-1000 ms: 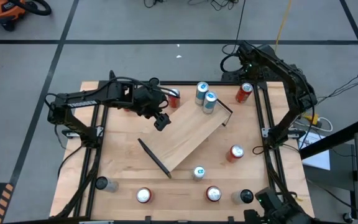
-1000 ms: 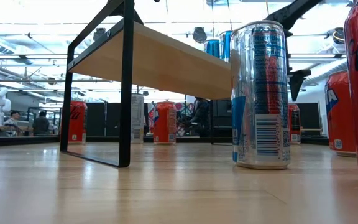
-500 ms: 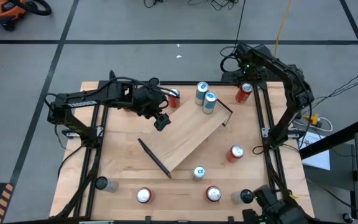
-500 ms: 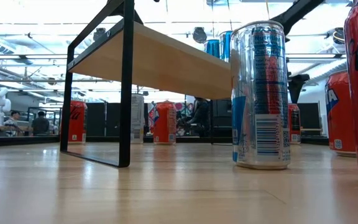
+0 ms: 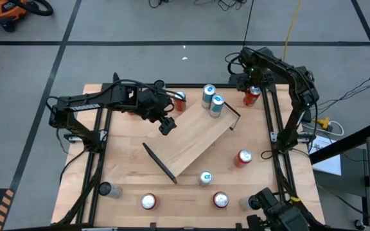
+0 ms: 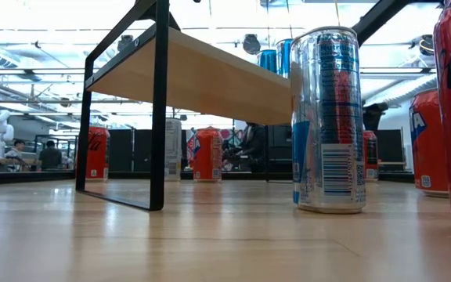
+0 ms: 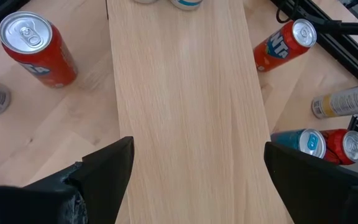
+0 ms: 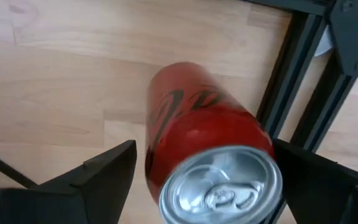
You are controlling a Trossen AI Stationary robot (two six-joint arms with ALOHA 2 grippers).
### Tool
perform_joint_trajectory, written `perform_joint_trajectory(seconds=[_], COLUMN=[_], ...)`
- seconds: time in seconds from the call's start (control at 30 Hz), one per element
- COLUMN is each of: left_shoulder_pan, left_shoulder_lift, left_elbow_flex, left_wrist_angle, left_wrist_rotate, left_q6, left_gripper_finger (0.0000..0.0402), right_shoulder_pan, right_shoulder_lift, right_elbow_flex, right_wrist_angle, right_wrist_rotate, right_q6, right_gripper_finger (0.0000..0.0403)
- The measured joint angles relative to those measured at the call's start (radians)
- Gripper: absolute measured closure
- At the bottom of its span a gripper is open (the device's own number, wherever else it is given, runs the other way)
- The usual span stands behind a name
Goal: Place canned beverage on shelf
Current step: Put the top right red soda can on the shelf
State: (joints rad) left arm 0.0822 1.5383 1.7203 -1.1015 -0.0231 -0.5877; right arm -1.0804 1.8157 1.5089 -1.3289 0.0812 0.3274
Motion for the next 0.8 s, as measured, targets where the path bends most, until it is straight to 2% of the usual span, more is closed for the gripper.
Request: perform_joint_trajectory(seconds=[0.17, 0.47, 0.8], left_shoulder_pan=[0.000, 0.000, 0.000], left_shoulder_lift=[0.000, 0.000, 0.000], left_elbow_flex=[0.000, 0.000, 0.000], left_wrist_angle=[0.000, 0.000, 0.001], left_wrist_rotate=[0.000, -0.016, -0.019], left_q6=[-0.002, -0.003, -0.007], left_gripper_finger=[0.0039, 0.0039, 0.0039], right_shoulder_pan=[0.002, 0.002, 0.009], right_shoulder_lift=[0.005, 0.004, 0.004], right_elbow_flex=[0.000, 0.000, 0.000], right_wrist_angle=[0.015, 0.016, -0.026], right_wrist_rotate=[-0.004, -0.004, -0.031], right_q6=[-0.011, -0.023, -0.069], right_gripper_finger=[0.0080, 0.0136, 0.0136])
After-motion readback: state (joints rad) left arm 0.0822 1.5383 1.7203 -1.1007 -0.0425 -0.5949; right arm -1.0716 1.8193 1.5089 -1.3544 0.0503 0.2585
